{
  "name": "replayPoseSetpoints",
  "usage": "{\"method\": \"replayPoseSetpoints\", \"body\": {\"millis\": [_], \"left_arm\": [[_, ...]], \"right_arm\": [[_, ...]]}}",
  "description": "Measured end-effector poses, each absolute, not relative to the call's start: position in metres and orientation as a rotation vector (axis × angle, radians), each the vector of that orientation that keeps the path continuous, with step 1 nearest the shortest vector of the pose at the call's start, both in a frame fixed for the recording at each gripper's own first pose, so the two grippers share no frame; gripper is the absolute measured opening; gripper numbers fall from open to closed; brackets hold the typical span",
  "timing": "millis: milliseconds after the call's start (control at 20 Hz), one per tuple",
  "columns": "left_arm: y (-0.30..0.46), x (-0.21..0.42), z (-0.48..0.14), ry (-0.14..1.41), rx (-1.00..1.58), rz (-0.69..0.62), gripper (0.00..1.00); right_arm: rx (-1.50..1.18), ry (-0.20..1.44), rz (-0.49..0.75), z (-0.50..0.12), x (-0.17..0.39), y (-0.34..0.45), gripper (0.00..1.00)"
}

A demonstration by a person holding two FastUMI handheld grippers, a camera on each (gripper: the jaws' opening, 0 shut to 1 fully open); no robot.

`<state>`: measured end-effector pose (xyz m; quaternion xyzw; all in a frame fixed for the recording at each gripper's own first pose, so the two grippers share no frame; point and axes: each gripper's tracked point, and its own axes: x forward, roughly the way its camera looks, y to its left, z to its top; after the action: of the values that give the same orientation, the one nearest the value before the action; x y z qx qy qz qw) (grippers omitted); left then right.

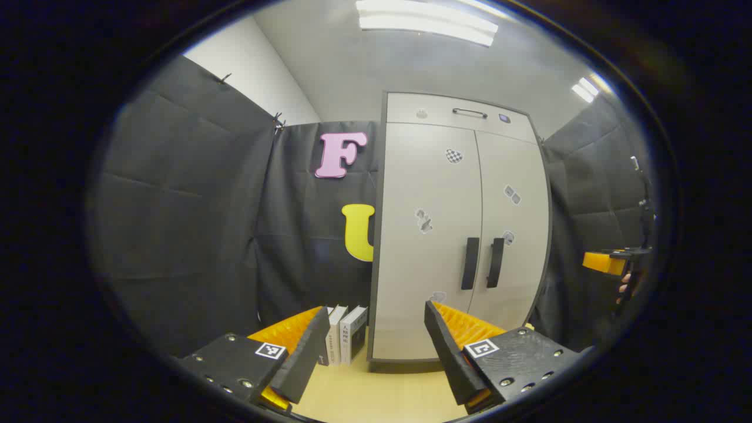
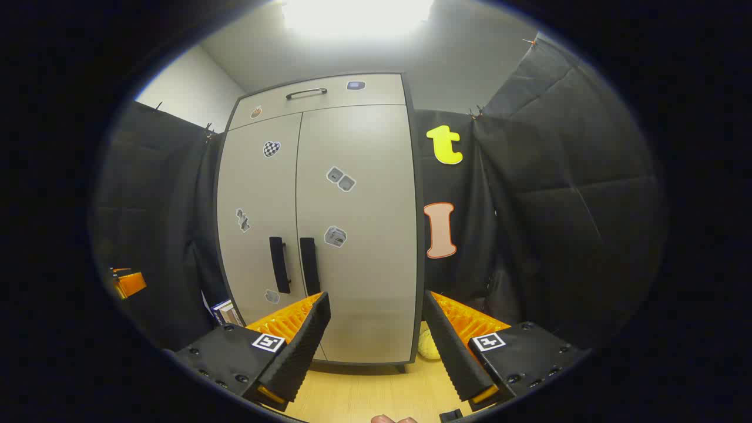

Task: Open the right door of the double-door shoe cabinet with the right hand, and open the left door with the left hand.

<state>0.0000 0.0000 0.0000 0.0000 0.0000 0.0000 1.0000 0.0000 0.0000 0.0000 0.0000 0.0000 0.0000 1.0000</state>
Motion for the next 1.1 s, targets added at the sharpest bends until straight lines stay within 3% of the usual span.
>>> {"method": "replayPoseSetpoints", "body": {"millis": [650,800,900,950,1100], "left_arm": [[-0.066,-0.002,-0.004,0.022,-0.025,0.127,0.94],[-0.068,-0.021,-0.008,0.011,-0.037,0.207,0.94],[-0.067,-0.031,-0.012,0.008,-0.046,0.253,0.93],[-0.072,-0.035,-0.015,0.012,-0.048,0.25,0.94],[-0.06,-0.039,-0.026,0.03,-0.028,0.265,0.94]], "right_arm": [[0.01,-0.037,0.11,0.02,0.039,-0.062,0.99],[0.025,-0.018,0.174,0.013,0.045,-0.063,0.93],[0.055,-0.007,0.197,0.01,0.052,-0.062,0.98],[0.066,0.004,0.204,0.008,0.054,-0.06,0.93],[0.072,0.007,0.207,0.011,0.062,-0.045,0.98]]}}
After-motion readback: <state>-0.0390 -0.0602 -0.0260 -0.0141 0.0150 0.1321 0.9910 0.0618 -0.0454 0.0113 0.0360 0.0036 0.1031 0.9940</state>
